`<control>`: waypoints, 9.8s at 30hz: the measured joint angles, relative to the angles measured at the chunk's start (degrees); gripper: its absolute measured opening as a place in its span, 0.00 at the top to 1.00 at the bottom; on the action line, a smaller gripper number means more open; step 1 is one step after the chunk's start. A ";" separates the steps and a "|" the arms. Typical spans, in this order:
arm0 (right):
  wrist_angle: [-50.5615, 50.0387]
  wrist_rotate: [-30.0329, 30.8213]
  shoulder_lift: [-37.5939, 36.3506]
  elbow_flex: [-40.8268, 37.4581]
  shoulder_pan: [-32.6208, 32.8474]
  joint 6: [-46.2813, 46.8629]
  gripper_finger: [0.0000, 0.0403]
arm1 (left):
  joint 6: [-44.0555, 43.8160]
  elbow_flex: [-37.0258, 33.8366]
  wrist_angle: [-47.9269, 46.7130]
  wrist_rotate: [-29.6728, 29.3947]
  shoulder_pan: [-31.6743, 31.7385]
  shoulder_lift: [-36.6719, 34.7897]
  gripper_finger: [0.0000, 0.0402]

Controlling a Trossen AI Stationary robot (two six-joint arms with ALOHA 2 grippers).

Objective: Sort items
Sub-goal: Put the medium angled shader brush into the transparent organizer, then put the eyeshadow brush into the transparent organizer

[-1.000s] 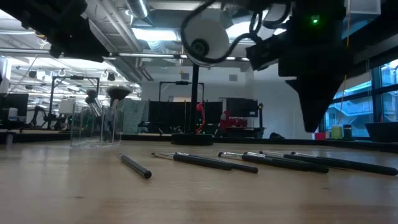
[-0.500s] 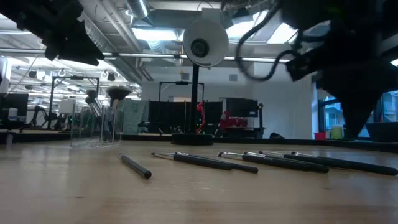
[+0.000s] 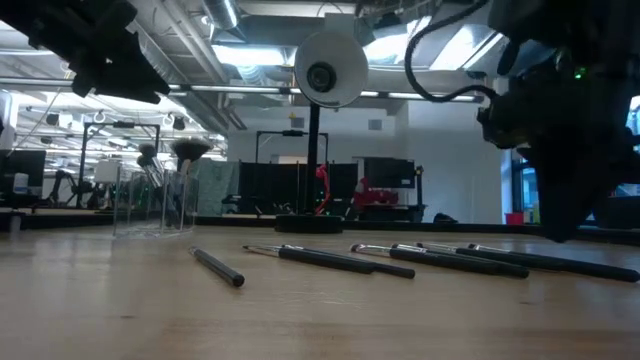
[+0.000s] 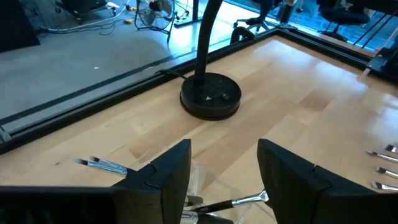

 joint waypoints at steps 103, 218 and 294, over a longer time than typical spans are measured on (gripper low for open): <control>63.58 3.02 45.13 52.78 -18.10 -85.50 0.92 | 4.83 0.02 -0.58 -2.59 0.01 0.37 0.55; -4.25 -1.20 21.78 26.58 -6.34 -28.93 0.75 | -0.33 0.04 -3.02 -1.95 0.02 0.37 0.55; 57.67 -2.09 41.29 51.49 -24.09 -66.55 0.94 | 25.36 3.96 14.95 -24.93 -8.41 0.65 0.55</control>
